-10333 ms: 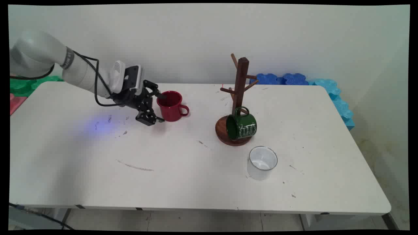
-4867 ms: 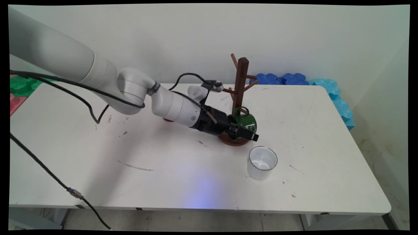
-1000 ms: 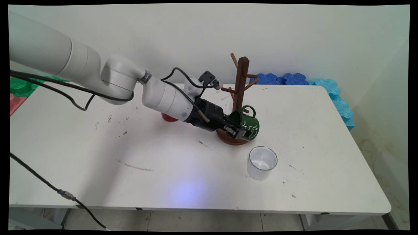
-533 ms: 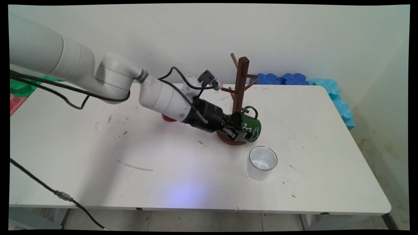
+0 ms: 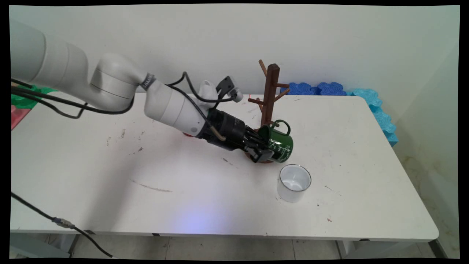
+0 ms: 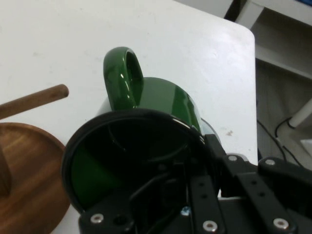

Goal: Place the picked object on the table

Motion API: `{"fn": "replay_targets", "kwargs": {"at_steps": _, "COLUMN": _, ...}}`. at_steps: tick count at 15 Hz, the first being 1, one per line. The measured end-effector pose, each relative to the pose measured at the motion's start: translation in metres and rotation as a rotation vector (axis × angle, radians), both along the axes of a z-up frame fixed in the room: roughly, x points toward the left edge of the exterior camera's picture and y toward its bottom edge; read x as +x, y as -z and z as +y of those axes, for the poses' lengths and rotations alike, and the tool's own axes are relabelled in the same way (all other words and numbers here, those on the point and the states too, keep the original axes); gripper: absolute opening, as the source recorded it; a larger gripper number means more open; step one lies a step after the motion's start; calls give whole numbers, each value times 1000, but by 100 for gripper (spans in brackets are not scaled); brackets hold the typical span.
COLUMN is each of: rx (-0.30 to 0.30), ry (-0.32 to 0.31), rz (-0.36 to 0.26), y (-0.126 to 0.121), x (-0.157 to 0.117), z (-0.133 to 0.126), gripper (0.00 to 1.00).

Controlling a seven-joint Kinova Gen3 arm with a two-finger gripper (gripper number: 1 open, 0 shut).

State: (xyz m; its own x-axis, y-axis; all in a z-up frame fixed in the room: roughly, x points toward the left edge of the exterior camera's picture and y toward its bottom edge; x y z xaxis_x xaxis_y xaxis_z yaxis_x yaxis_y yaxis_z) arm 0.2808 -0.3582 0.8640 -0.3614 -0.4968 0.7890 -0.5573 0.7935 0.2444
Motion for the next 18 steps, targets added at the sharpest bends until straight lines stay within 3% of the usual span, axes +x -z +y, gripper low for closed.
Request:
{"fn": "replay_targets", "kwargs": {"at_steps": 10, "rx": -98, "ry": 58, "rz": -127, "y": -23, "x": 56, "z": 19, "gripper": 0}}
{"fn": "replay_targets", "kwargs": {"at_steps": 18, "rx": -160, "ry": 121, "rz": -301, "y": -29, "x": 115, "z": 25, "gripper": 0}}
